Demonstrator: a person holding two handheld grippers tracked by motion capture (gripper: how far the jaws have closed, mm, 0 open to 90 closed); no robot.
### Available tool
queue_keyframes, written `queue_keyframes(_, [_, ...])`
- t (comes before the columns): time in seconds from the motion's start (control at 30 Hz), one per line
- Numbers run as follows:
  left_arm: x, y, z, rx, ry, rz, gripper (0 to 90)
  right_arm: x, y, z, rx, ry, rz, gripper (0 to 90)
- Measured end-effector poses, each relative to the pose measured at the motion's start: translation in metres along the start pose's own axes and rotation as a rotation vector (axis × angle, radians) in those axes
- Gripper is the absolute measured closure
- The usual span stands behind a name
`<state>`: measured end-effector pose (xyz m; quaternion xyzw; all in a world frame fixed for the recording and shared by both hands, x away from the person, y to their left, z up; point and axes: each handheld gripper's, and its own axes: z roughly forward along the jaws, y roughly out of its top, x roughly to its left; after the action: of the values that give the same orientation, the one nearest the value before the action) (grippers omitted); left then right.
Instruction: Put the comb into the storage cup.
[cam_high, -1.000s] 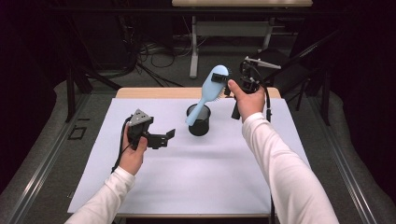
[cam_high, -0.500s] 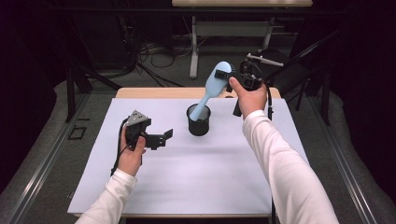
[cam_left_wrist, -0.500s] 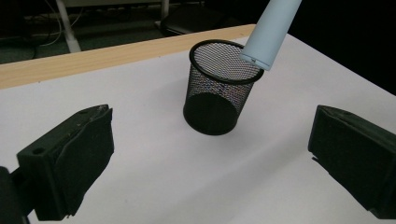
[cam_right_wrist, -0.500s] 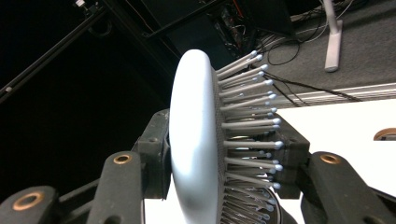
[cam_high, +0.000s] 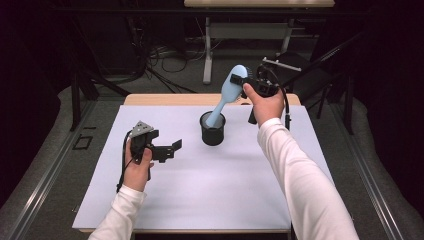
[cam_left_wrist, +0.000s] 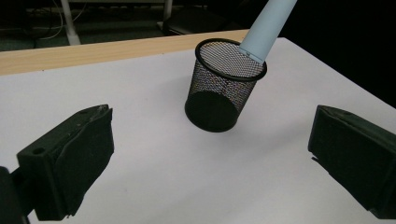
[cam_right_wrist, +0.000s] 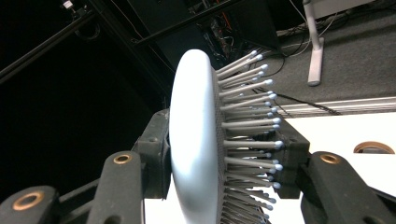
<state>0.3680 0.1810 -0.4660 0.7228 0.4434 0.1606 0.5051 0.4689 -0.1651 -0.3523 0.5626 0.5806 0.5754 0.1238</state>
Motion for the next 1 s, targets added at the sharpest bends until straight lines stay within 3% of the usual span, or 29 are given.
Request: queue_keyframes(1.0, [-0.001,-0.005,0.001,0.015,-0.002,0.008,0.5,0.003,-0.011,0.014,-0.015,-0.040,-0.098,49.4])
